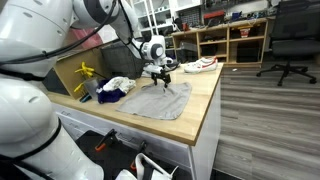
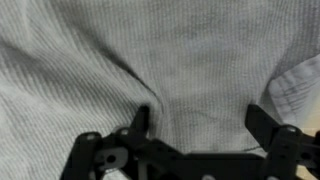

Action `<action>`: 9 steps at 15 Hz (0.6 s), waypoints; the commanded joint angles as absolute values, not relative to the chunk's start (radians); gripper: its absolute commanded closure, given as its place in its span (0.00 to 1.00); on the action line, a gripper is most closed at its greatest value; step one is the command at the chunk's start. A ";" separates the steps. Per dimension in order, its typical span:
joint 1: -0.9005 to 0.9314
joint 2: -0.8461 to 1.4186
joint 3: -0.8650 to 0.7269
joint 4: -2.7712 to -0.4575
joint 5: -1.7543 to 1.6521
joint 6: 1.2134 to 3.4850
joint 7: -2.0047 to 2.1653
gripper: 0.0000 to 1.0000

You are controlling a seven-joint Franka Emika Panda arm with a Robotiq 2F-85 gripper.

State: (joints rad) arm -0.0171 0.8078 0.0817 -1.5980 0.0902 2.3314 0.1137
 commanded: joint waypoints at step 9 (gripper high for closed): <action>-0.008 0.731 0.082 -1.695 0.122 2.327 0.066 0.66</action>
